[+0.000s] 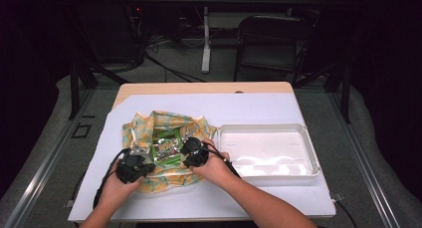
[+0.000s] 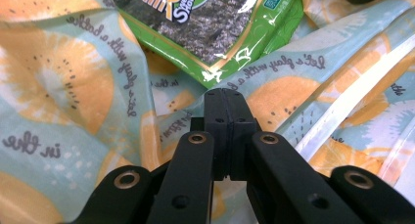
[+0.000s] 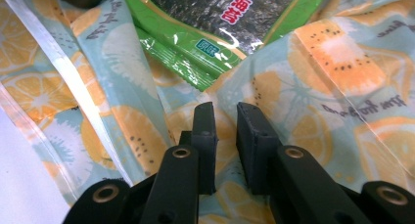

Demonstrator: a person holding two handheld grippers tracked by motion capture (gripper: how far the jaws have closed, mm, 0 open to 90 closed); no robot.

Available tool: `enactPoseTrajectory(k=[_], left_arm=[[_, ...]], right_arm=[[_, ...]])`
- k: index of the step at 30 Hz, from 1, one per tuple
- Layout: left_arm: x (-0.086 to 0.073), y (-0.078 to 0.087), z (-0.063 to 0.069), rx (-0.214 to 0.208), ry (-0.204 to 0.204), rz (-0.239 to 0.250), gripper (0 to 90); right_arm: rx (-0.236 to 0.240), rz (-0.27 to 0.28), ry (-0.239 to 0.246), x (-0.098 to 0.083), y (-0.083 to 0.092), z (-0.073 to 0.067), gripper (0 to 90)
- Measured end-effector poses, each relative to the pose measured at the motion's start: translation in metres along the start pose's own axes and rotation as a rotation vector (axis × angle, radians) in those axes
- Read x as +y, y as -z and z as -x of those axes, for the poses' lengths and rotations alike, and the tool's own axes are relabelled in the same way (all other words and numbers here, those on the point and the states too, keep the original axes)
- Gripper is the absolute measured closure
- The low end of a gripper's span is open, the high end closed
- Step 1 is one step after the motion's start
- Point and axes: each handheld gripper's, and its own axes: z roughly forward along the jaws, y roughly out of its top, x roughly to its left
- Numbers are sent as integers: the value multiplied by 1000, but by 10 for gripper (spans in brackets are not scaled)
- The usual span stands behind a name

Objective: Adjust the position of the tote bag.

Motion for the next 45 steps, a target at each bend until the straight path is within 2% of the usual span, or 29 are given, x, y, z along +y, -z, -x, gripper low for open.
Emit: enactPoseTrajectory(k=[4, 8, 11, 17, 23, 24, 25, 27, 31, 33, 38, 43, 45], left_arm=[[-2, -2, 0, 1, 6, 0, 900], [-5, -4, 0, -1, 13, -3, 900], [-6, -5, -2, -4, 18, -7, 900], [-8, -7, -3, -1, 26, -9, 899], [-9, -7, -5, -3, 40, -2, 892], [-9, -7, -5, -1, 40, -1, 888], [-9, -7, -4, 0, 41, -1, 886], [-8, -8, -4, 2, 42, 1, 879], [-8, -8, -5, 2, 50, 7, 874], [-8, -8, -4, 0, 52, 7, 873], [-8, -8, -4, 3, 54, 10, 871], [-9, -9, -4, 0, 56, 15, 870], [-9, -8, -4, 1, 56, 15, 868]], right_arm=[[-4, 26, -13, 0, 1, 1, 775], [-29, -8, -10, -2, -2, 5, 773], [-50, -12, -28, -5, -6, 6, 784], [-60, -44, -28, -8, -9, 7, 807], [-61, -51, -35, -9, -7, 8, 811], [-59, -26, -53, -10, -8, 7, 809], [-56, -28, -50, -10, -6, 8, 804], [-50, 6, -58, -8, -1, 9, 785], [-32, 93, -85, -4, 10, 8, 776], [-34, 155, -108, -2, 11, 8, 773], [-34, 185, -146, 7, 10, 11, 759], [-43, 212, -145, 20, 7, 9, 748], [-67, 208, -132, 25, 3, 9, 735]])
